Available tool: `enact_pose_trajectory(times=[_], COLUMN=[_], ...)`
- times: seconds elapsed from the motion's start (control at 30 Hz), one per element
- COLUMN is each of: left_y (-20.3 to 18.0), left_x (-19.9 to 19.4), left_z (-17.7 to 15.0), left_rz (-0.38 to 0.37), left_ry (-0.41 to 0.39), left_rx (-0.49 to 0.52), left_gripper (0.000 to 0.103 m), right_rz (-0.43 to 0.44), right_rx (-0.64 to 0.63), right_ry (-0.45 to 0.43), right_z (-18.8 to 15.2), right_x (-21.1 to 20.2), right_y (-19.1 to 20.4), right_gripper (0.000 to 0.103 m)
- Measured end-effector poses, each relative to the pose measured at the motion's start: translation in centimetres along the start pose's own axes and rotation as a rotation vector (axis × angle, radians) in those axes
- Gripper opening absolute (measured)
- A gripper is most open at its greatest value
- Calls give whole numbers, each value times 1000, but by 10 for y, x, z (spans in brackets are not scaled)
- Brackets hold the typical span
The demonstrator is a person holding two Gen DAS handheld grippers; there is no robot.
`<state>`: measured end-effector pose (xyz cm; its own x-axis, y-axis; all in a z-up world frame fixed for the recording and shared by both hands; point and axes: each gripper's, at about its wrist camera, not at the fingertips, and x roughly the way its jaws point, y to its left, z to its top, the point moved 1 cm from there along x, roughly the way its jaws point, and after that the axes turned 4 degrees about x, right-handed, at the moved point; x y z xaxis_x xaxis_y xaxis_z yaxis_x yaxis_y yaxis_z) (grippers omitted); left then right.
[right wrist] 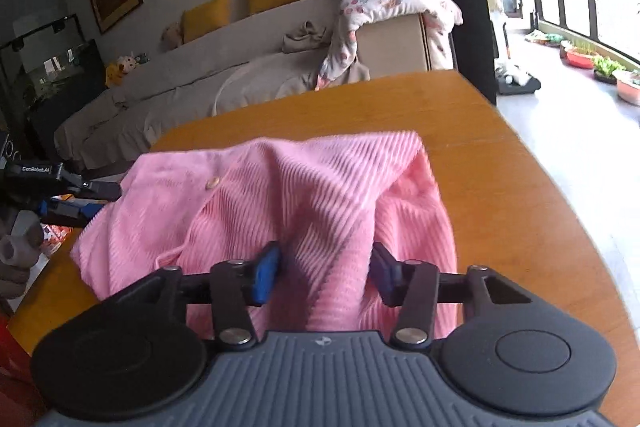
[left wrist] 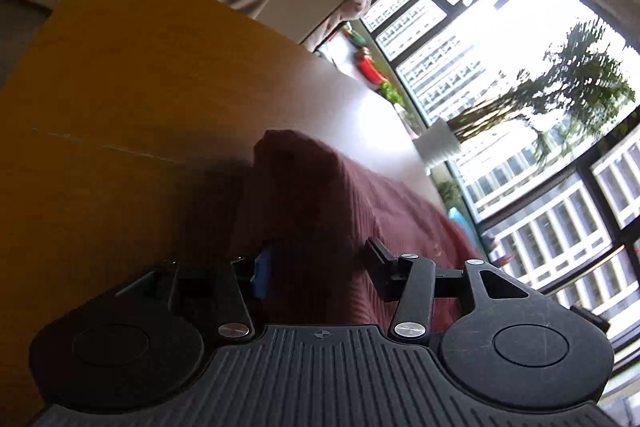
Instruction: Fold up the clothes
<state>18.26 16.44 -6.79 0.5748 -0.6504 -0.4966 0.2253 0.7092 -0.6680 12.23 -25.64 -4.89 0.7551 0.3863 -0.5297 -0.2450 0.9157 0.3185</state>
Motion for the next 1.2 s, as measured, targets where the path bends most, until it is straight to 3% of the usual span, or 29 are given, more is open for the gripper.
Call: enact_pose_trajectory(times=[0.07,0.13,0.2,0.27,0.37,0.5,0.63,0.7,0.8,0.87,0.9,0.97,1.07,1.2], left_y=[-6,-17,-27,-38,-57,-76,-52,-30,-15,-14,-14,-21,-38,-61], left_x=[-5,-1,8,18,16,7,26,29,13,-3,-12,-28,-37,-17], left_z=[-5,-14,-21,-20,2,27,11,-5,-7,-2,0,3,-2,-19], left_rz=[-65,-76,-44,-5,-14,-30,104,166,175,212,205,145,-28,-224], left_ry=[19,50,74,84,22,-57,3,40,4,-38,-57,-95,-108,-40], left_rx=[2,43,106,165,224,290,288,261,222,199,185,151,99,38], left_gripper=[92,93,84,42,23,20,20,27,34,56,59,76,94,101], right_rz=[20,32,31,31,49,58,-59,-83,-94,-111,-120,-93,19,208], right_rx=[0,8,12,9,-30,-78,-88,-82,-84,-85,-85,-52,57,254], right_ry=[-12,-10,3,10,-38,-103,-40,-17,-9,-26,-38,-80,-141,-126], right_z=[2,2,-1,-2,8,20,8,-1,-2,5,10,21,39,54], right_x=[-3,1,8,14,9,1,19,22,15,7,3,-7,-16,2], right_y=[-1,-1,-1,1,12,22,12,6,0,-2,-2,-4,-6,-13], right_gripper=[62,65,65,65,63,62,62,71,84,97,103,103,103,103])
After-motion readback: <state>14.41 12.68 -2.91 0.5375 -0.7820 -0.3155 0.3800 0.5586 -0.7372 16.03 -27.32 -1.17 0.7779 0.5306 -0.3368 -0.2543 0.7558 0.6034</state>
